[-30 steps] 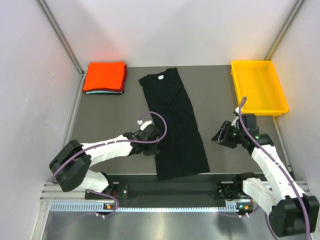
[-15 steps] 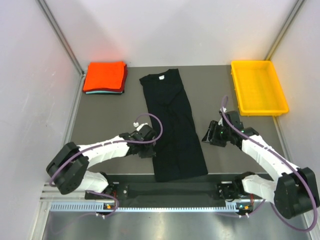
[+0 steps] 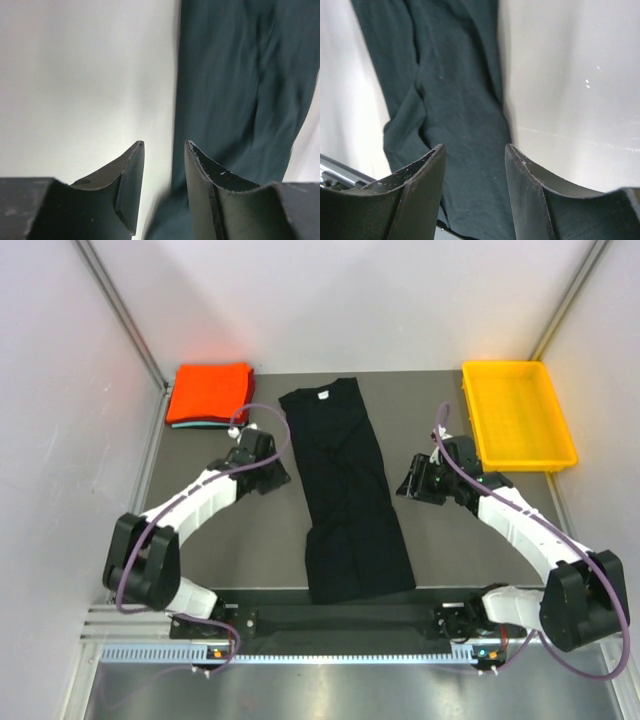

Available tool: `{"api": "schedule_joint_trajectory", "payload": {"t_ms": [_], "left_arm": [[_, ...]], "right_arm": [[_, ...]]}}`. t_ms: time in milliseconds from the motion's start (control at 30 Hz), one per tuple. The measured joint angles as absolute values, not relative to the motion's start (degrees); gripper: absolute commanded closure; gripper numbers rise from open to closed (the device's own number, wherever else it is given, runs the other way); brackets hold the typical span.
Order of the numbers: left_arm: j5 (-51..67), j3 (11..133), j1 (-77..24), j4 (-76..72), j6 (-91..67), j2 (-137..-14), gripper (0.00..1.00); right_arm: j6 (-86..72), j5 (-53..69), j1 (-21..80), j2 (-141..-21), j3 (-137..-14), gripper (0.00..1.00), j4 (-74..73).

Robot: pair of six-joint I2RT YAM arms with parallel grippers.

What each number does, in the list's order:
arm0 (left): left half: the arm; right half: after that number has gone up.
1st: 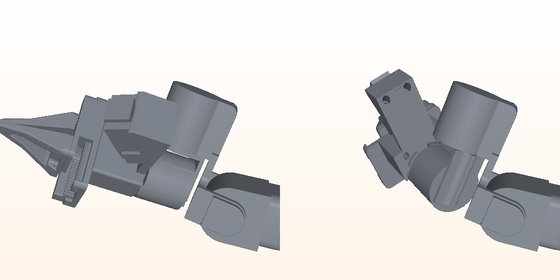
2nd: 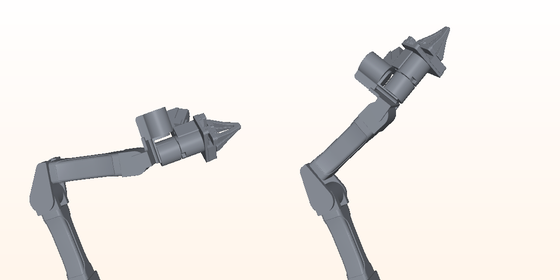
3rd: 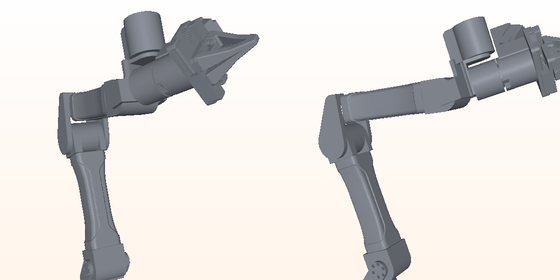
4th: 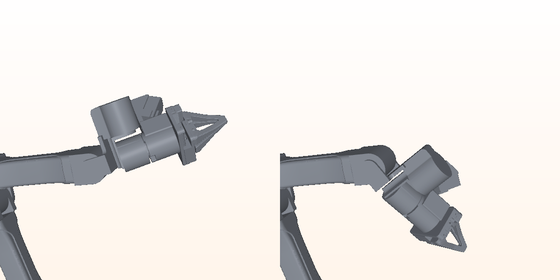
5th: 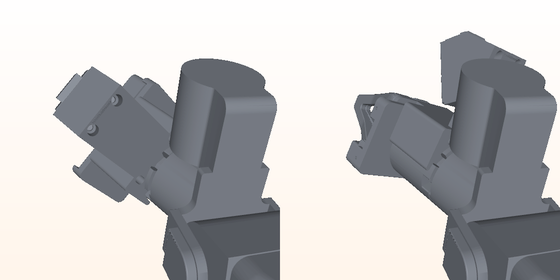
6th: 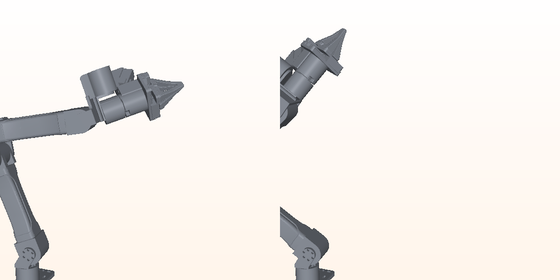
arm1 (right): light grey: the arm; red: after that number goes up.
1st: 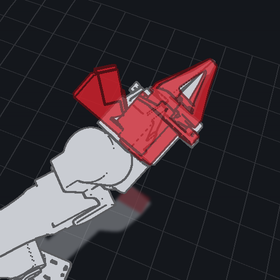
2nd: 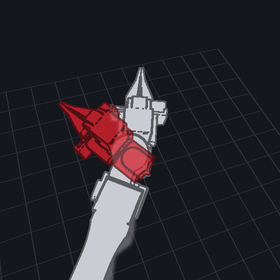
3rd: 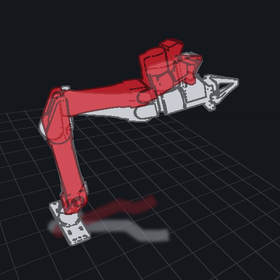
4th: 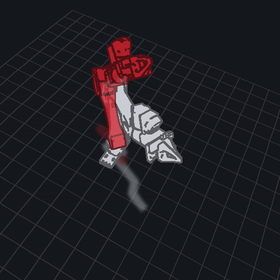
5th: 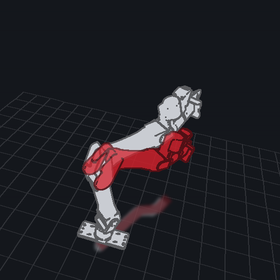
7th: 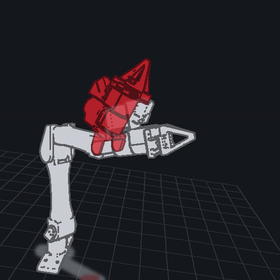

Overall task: Fold and stack the t-shirts
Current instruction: Fold the tshirt

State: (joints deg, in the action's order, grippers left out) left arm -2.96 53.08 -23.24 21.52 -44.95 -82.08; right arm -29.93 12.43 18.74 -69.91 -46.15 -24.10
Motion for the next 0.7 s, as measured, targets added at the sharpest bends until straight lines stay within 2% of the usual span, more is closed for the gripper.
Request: {"api": "schedule_joint_trajectory", "payload": {"t_ms": [233, 567, 600, 700], "left_arm": [[3.51, 64.12, -14.7, 14.0, -41.34, -97.21, 0.57], [10.94, 77.41, -14.22, 6.83, -38.89, -115.31, 0.59], [11.0, 78.5, -14.2, 6.83, -38.87, -116.73, 0.6], [11.66, 81.28, -14.0, 6.52, -39.0, -120.38, 0.76]], "right_arm": [[-29.54, 13.76, 18.74, -68.86, -45.89, 0.48, -22.59], [-28.36, 14.22, 18.74, -70.7, -45.89, 0.48, -22.33], [-28.14, 14.22, 18.74, -71.13, -45.93, 0.48, -22.35], [-27.9, 14.2, 18.74, -72.14, -46.13, 0.48, -22.44]]}}
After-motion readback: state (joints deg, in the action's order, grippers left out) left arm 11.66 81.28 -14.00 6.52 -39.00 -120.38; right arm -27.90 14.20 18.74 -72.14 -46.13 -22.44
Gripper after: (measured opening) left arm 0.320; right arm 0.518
